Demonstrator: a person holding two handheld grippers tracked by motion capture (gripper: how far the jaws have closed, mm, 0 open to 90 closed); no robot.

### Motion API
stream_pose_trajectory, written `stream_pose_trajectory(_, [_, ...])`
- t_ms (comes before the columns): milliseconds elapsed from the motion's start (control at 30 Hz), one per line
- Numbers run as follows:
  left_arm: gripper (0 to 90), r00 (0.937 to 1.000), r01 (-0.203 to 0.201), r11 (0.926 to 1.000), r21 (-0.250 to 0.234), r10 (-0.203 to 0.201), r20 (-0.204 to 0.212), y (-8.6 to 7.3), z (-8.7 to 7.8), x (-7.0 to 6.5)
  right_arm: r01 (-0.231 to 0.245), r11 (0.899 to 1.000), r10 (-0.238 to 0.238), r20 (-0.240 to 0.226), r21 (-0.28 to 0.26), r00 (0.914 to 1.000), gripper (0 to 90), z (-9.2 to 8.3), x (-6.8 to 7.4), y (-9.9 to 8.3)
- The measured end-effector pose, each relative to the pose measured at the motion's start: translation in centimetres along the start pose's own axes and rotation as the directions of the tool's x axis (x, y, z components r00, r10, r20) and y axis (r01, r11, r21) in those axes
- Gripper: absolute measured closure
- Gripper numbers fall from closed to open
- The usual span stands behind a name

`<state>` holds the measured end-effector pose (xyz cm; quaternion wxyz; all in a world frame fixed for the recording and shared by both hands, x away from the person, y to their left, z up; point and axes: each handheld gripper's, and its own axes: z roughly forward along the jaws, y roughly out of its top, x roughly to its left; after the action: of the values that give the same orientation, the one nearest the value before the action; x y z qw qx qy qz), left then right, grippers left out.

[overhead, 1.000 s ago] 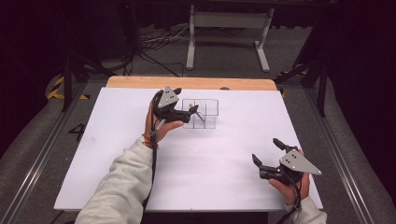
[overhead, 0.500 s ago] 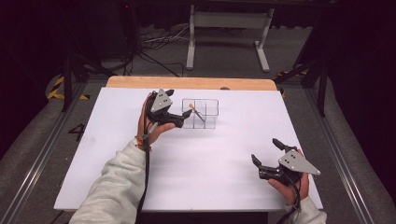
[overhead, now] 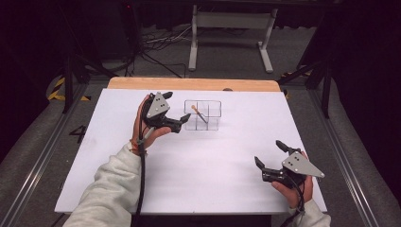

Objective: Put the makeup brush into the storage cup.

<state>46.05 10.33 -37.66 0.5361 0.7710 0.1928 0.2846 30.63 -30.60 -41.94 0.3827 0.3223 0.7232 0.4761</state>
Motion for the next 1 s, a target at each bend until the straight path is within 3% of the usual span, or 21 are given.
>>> stream_pose_trajectory(100, [2.6,0.9999,-0.017,0.9998,0.014,0.017,0.0,-0.1,-0.3,0.0,0.001,1.0,-0.001,-0.001,0.003,1.0,10.6,0.0,0.0,0.0])
stream_pose_trajectory(500, [1.9,0.9996,-0.01,1.0,0.0,0.01,0.025,-0.6,-2.1,0.4,0.001,1.0,-0.001,-0.004,0.004,1.0,10.6,0.1,0.0,0.0])
stream_pose_trajectory(600, [1.7,0.9995,-0.018,0.9996,0.021,0.018,0.025,-0.7,-2.4,0.4,0.0,1.0,0.0,-0.003,0.003,1.0,10.6,0.1,0.1,0.0])
stream_pose_trajectory(1000, [2.2,0.9989,-0.033,0.9993,0.018,0.032,0.035,-1.2,-4.0,-0.2,0.0,1.0,0.0,-0.007,0.007,1.0,10.6,0.2,0.1,0.0])
